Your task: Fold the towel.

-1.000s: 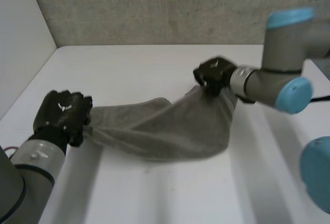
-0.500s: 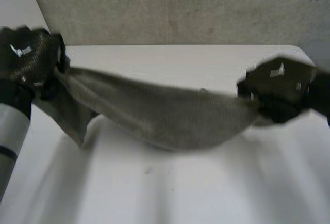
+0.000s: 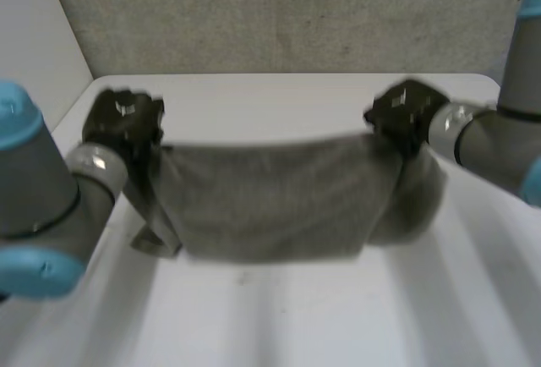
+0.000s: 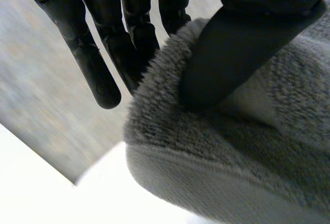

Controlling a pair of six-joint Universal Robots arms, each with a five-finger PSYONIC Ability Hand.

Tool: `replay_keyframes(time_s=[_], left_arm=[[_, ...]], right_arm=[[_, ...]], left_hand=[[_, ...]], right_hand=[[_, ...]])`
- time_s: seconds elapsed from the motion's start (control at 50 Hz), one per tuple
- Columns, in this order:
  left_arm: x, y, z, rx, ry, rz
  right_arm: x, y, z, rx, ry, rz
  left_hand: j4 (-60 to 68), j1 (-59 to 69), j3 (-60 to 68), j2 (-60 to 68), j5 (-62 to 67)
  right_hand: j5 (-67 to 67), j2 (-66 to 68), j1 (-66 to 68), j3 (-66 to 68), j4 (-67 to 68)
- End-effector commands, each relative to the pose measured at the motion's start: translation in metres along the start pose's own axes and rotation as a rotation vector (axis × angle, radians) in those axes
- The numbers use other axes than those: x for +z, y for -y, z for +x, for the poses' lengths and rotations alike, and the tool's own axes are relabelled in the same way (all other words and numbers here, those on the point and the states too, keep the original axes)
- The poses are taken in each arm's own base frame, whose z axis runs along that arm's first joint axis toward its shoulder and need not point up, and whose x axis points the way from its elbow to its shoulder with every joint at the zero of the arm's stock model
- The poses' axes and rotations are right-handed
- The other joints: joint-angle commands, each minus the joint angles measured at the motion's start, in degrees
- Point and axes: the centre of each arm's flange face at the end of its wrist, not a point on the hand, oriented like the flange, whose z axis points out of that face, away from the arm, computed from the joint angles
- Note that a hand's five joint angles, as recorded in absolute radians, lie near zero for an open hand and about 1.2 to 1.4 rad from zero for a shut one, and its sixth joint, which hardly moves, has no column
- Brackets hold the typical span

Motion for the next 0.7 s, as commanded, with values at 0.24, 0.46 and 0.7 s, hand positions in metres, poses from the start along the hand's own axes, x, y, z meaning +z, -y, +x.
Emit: replay_keyframes(time_s=[0.24, 0.46, 0.7], left_arm=[[0.044, 0.104, -0.064, -0.049, 0.261, 0.486], [0.018, -0.032, -0.011, -0.011, 0.13, 0.16], [-0.024, -0.126, 0.019, 0.133, 0.045, -0.086]], right_arm=[[-0.026, 0.069, 0.054, 0.216, -0.232, 0.358], [-0.03, -0.008, -0.06, 0.131, 0.158, 0.101], [-0.036, -0.078, -0.145, 0.104, 0.403, -0.13]], left_hand=[[10.22, 13.05, 10.29, 10.44, 12.25], [10.22, 13.05, 10.29, 10.44, 12.25], [-12.3, -9.47, -12.22, -12.08, -10.27]], right_hand=[[2.98, 4.71, 4.52, 3.27, 3.24], [2.98, 4.71, 4.52, 3.27, 3.24], [2.98, 4.71, 4.52, 3.27, 3.24]])
